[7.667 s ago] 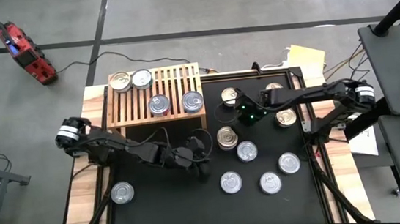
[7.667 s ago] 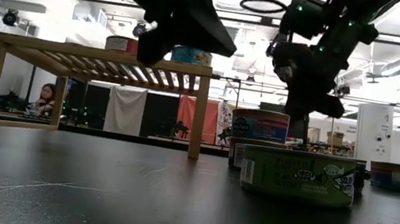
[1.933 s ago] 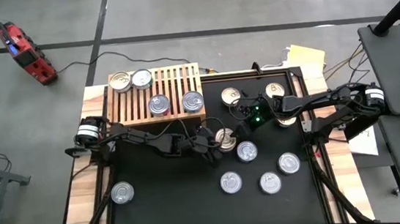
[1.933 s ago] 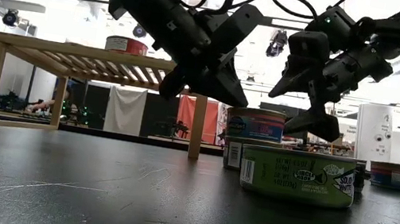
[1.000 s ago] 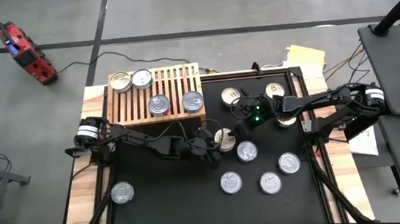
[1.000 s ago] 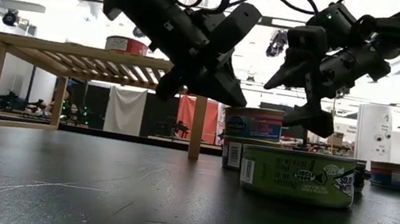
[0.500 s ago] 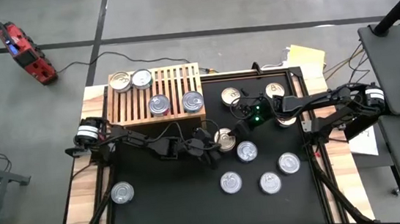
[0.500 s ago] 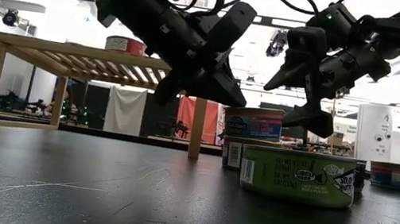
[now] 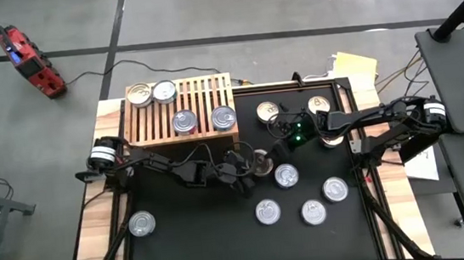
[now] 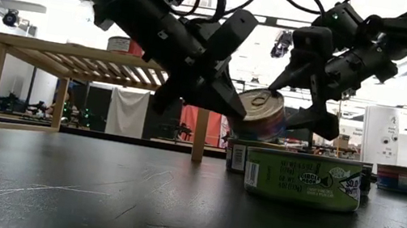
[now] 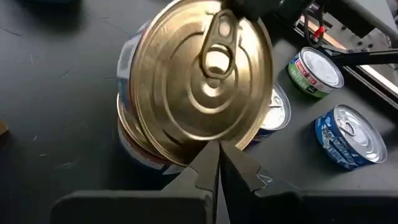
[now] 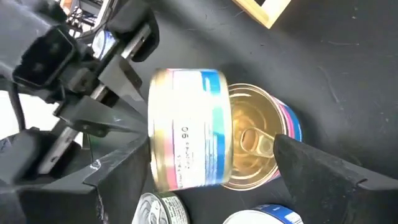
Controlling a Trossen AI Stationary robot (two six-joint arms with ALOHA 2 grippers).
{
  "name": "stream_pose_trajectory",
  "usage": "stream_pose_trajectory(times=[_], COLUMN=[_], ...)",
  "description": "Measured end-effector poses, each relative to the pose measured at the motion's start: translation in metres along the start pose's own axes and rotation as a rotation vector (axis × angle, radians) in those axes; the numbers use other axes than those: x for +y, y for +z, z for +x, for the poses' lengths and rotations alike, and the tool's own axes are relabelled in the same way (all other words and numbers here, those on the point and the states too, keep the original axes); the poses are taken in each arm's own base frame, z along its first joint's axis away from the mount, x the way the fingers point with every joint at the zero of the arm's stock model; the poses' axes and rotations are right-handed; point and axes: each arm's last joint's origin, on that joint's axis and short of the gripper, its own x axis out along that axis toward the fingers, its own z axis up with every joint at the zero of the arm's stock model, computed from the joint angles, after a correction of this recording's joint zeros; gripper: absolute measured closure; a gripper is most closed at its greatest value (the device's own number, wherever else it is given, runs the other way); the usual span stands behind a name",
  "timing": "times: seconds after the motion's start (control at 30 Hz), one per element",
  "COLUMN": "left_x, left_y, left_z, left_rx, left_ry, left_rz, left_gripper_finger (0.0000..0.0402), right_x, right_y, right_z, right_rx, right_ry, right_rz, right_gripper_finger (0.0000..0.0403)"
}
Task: Stack canned seafood by type on shelf
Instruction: Put the blue pink tuna can on the shelf
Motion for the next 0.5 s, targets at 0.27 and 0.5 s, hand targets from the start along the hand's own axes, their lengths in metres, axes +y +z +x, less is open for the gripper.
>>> stream_pose_trajectory(times=[0.27, 0.5], left_x=[-0.0006, -0.0005], left_y=[0.0009, -0.0008], left_z=[-0.0002, 0.0028], left_rx=[-0.01, -0.02], left_ry=[-0.006, -0.012], left_rz=[-0.008, -0.015], left_gripper_finger=[0.0401, 0.0401], right_x=[0.0046, 0.0075], right_y=[-0.0054, -0.0053], right_z=[0.0031, 0.004], right_rx=[0.004, -0.019], right_ry=[-0.008, -0.005], right_rz=[-0.066, -0.122], right_gripper_finger=[0.0078, 0.0074])
